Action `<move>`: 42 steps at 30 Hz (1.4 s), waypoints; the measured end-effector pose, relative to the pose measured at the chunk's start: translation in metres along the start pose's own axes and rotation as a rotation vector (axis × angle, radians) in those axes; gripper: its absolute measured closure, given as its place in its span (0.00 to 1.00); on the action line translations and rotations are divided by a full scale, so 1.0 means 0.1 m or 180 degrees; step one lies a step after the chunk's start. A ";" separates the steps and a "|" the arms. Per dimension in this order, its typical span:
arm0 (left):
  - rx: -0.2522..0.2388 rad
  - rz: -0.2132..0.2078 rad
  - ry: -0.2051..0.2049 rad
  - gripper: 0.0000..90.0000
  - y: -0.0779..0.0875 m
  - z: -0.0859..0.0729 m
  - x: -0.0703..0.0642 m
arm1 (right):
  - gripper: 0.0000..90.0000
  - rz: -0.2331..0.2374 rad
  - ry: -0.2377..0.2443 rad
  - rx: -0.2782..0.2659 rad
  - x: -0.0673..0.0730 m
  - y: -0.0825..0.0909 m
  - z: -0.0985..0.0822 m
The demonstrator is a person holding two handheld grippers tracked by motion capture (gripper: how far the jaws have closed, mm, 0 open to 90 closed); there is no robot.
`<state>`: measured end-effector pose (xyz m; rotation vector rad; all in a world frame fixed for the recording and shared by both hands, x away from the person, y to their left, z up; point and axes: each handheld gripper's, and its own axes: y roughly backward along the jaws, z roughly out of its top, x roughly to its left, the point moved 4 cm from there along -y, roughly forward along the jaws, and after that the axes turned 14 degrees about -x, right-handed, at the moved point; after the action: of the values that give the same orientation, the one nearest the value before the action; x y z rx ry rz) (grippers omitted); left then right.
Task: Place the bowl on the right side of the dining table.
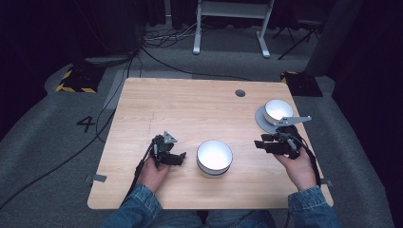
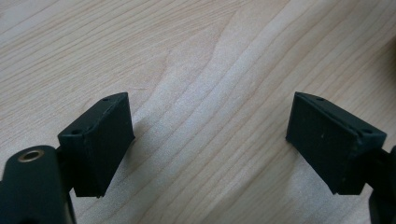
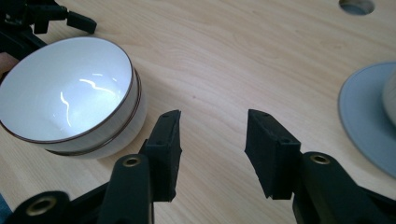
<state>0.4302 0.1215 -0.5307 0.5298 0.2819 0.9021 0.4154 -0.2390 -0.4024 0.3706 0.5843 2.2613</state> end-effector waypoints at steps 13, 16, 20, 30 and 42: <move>0.0001 -0.0001 0.0000 0.16 0.00 0.00 0.00 | 0.62 0.0150 0.0039 0.0061 0.09 -0.22 -0.39; 0.0001 -0.0002 0.0002 0.16 0.00 0.00 0.00 | 0.63 0.0189 0.0020 0.0038 0.12 -0.27 -0.47; 0.0004 -0.0001 0.0005 0.16 0.00 0.00 0.00 | 0.63 0.0190 0.0062 0.0064 0.14 -0.34 -0.60; 0.0003 -0.0005 0.0004 0.16 0.00 0.00 0.00 | 0.64 0.0082 0.0081 0.0235 0.16 -0.54 -0.90; 0.0006 0.0001 0.0007 0.16 0.00 0.00 0.00 | 0.60 -0.0017 0.0237 -0.0061 0.19 -0.61 -1.06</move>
<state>0.4299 0.1214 -0.5307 0.5308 0.2846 0.9028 0.3939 -0.2188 -0.5232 0.2761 0.6007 2.2817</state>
